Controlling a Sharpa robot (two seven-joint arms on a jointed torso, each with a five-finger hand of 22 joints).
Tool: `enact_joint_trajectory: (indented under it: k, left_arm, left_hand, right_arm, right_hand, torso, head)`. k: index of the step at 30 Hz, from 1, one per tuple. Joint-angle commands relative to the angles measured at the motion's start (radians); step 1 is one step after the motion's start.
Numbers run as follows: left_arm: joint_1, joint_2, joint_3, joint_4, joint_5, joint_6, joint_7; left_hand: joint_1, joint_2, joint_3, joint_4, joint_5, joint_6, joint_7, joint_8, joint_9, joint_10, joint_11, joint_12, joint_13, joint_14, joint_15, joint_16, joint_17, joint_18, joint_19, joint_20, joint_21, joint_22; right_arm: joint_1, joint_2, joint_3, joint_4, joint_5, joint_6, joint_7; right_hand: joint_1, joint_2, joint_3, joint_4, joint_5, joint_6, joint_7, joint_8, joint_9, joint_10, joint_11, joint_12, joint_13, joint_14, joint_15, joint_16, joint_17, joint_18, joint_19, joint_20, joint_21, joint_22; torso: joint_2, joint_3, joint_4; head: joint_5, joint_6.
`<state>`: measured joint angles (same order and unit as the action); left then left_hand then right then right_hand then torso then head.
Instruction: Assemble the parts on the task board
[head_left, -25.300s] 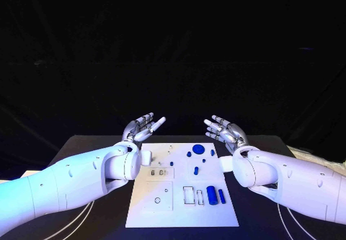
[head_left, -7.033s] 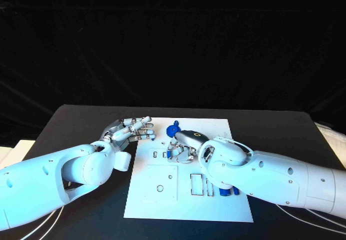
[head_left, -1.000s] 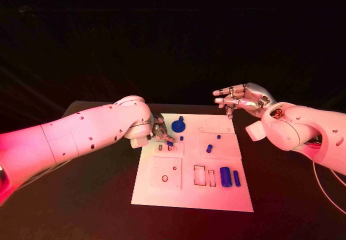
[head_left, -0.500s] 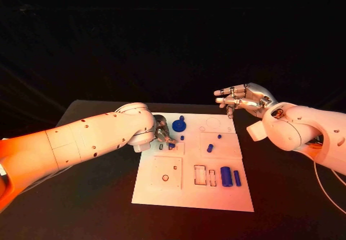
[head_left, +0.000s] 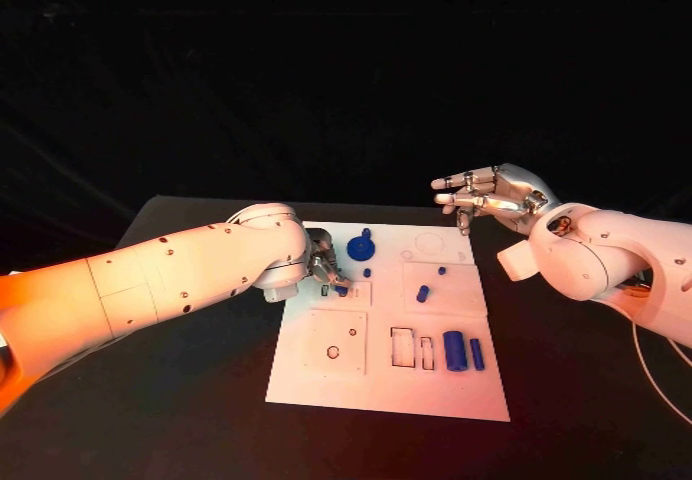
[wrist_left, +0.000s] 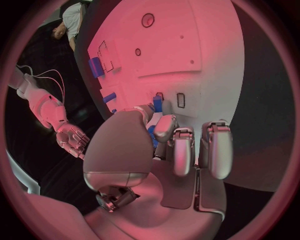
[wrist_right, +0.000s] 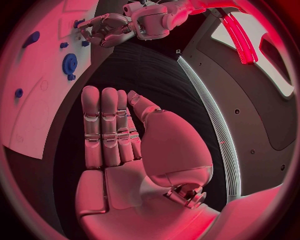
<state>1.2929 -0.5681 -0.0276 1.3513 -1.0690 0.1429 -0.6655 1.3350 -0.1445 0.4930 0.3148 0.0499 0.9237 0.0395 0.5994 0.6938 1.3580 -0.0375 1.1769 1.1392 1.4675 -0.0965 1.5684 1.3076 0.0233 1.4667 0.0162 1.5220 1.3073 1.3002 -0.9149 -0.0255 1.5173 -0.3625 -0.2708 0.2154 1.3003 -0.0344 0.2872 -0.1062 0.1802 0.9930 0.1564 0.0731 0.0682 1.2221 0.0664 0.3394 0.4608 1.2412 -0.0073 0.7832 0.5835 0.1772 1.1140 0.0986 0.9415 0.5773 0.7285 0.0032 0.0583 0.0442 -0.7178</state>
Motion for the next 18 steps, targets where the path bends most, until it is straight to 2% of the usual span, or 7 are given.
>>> enact_joint_trajectory:
  k: [1, 3, 10, 18]
  left_arm:
    - [-0.003, -0.004, -0.002, 0.003, -0.029, 0.053, -0.013]
    - [-0.003, -0.006, -0.002, 0.004, -0.03, 0.05, -0.014]
    - [-0.003, -0.006, -0.003, 0.004, -0.031, 0.049, -0.014]
    - [-0.003, 0.001, -0.003, 0.0, -0.032, 0.053, -0.015]
  left_hand:
    - [0.003, -0.008, 0.172, -0.167, 0.004, 0.004, -0.004, 0.004, 0.003, 0.007, 0.001, -0.006, -0.001, 0.103, 0.005, 0.002, 0.263, -0.001, 0.058, 0.002, -0.004, 0.18]
    - [0.002, -0.009, 0.175, -0.168, 0.004, 0.005, -0.004, 0.004, 0.003, 0.008, 0.001, -0.006, -0.002, 0.103, 0.005, 0.002, 0.263, -0.001, 0.058, 0.002, -0.004, 0.18]
    - [-0.006, -0.014, 0.189, -0.174, 0.007, 0.008, -0.004, 0.005, 0.006, 0.01, 0.001, -0.006, -0.003, 0.103, 0.005, 0.002, 0.263, 0.0, 0.057, 0.003, -0.006, 0.178]
    - [-0.01, -0.016, 0.193, -0.176, 0.007, 0.009, -0.004, 0.005, 0.008, 0.01, 0.001, -0.007, -0.004, 0.103, 0.005, 0.002, 0.263, 0.0, 0.057, 0.003, -0.007, 0.177]
  right_arm:
    - [-0.001, 0.001, 0.0, -0.001, 0.0, 0.025, 0.009]
    - [-0.001, 0.002, 0.0, -0.003, 0.002, 0.026, 0.008]
    - [-0.001, 0.005, -0.001, -0.006, 0.005, 0.03, 0.009]
    - [-0.001, 0.006, -0.001, -0.006, 0.006, 0.031, 0.009]
  right_hand:
    - [-0.014, -0.001, 0.004, 0.004, 0.006, -0.005, 0.003, 0.006, 0.0, -0.004, 0.0, 0.003, -0.002, -0.007, 0.003, 0.0, -0.002, 0.001, -0.007, -0.001, -0.002, 0.002]
    - [-0.018, 0.001, 0.005, 0.007, 0.009, -0.006, 0.004, 0.007, 0.0, -0.004, 0.001, 0.004, -0.003, -0.007, 0.003, 0.001, -0.003, 0.001, -0.008, 0.0, -0.002, 0.002]
    - [-0.023, 0.001, 0.006, 0.01, 0.02, -0.007, 0.003, 0.007, 0.0, -0.005, 0.001, 0.004, -0.005, -0.007, 0.003, 0.002, -0.006, 0.002, -0.011, 0.001, -0.001, 0.004]
    - [-0.027, 0.0, 0.006, 0.012, 0.025, -0.008, 0.004, 0.007, 0.0, -0.005, 0.001, 0.004, -0.007, -0.007, 0.004, 0.002, -0.008, 0.002, -0.012, 0.001, -0.001, 0.004]
  torso:
    - [0.0, -0.001, 0.0004]
    - [0.0, -0.0005, -0.0001]
    - [0.0, -0.0005, -0.0002]
    - [0.0, 0.0002, -0.0002]
  head:
    - [0.002, -0.003]
    - [0.007, -0.006]
    - [0.011, -0.009]
    - [0.008, -0.012]
